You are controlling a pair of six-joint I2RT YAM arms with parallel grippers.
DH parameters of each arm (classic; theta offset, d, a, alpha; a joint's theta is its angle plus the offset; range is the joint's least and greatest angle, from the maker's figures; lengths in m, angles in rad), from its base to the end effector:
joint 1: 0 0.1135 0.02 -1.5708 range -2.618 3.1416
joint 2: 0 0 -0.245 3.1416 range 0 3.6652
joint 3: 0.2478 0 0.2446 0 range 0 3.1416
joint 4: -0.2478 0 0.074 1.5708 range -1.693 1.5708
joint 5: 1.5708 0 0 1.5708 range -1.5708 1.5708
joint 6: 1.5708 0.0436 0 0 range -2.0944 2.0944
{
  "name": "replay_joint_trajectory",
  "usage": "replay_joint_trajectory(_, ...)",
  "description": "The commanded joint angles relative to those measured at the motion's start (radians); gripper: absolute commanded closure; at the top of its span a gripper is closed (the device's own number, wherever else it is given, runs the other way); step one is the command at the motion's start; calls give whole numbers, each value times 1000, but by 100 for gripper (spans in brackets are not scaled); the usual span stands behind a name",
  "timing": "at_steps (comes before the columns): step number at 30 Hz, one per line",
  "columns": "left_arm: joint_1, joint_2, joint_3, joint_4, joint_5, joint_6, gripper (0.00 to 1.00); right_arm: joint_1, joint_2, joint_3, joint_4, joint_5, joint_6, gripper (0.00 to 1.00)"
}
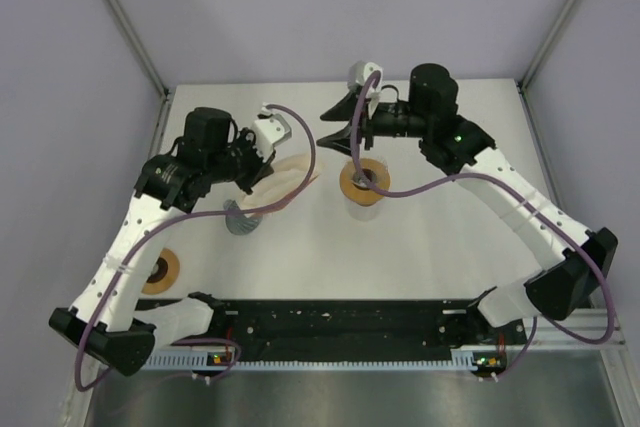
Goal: Place the coffee filter in the dripper
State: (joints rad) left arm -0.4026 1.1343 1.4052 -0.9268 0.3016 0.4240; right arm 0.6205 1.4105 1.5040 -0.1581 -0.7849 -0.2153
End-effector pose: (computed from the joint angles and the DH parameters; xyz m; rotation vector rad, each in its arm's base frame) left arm 0.1978 -0.0983 0.3863 1.0367 1.9531 -0.3234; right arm 0.2392 0.2088 0.4305 -1.2069 1.2006 0.9428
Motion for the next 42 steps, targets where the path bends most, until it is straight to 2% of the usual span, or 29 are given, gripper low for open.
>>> replay_joint_trajectory(1, -41, 10, 43, 6, 68, 21, 100, 73, 30, 52, -67, -57, -120, 50)
replay_joint_trajectory(5, -79, 24, 57, 3, 76, 39, 100, 74, 28, 12, -75, -69, -130, 54)
replay_joint_trajectory(9, -105, 31, 58, 6, 82, 48, 100, 77, 41, -16, -92, -79, -131, 63)
replay_joint_trajectory(14, -119, 35, 66, 8, 91, 44, 100, 79, 42, -57, -115, -57, -153, 64)
replay_joint_trajectory(21, -130, 39, 75, 6, 96, 44, 100, 88, 41, -96, -136, -51, -183, 72)
replay_joint_trajectory(37, -140, 50, 72, 11, 114, 48, 100, 99, 62, -107, -164, 15, -203, 75)
replay_joint_trajectory(42, -142, 48, 66, 11, 134, 50, 100, 102, 90, -91, -162, -20, -199, 73)
